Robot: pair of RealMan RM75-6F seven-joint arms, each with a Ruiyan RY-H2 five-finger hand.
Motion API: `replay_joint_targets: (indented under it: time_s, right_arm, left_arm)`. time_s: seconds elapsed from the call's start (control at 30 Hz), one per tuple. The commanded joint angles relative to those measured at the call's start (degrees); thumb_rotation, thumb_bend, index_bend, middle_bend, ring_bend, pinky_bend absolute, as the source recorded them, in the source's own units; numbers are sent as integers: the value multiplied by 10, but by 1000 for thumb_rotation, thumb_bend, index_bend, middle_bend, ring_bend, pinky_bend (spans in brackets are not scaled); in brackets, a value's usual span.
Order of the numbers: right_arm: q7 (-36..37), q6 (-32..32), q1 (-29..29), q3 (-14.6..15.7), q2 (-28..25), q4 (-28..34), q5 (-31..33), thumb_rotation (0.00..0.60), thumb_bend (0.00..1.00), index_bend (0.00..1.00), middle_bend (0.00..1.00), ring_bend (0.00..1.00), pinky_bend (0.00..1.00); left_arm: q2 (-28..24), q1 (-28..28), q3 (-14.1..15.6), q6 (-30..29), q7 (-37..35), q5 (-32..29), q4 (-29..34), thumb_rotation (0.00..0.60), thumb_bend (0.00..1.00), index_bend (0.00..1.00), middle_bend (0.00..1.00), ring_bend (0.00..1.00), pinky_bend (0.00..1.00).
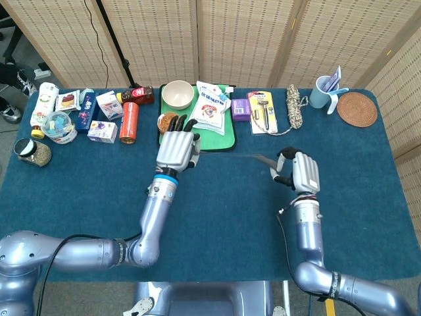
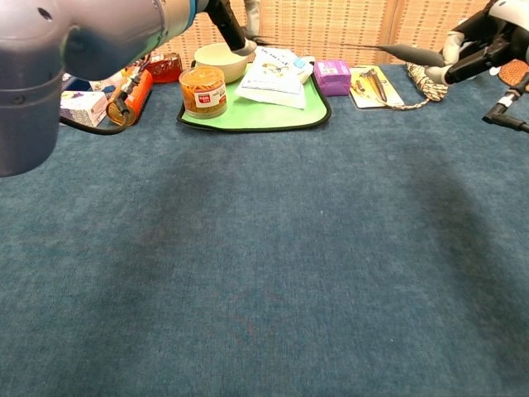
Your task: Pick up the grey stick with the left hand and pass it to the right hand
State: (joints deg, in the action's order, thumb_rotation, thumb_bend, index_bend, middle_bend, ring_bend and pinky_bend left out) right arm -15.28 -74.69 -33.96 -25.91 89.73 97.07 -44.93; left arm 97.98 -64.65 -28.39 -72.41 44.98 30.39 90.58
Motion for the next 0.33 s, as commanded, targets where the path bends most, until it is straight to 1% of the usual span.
replay_joint_targets:
  time_s: [0.03,0.33]
  right_arm:
    - [4,1,4,2,-5,0,-2,600,566,734,402,328,257]
    - [9,2,11,7,-14,1,-3,600,566,734,402,328,257]
  left_arm:
    - [-11,6,5,2,-6,5,7,600,563,743,188,29,0]
    - [-26,14,13,3,-15,8,16,600,563,743,188,29,0]
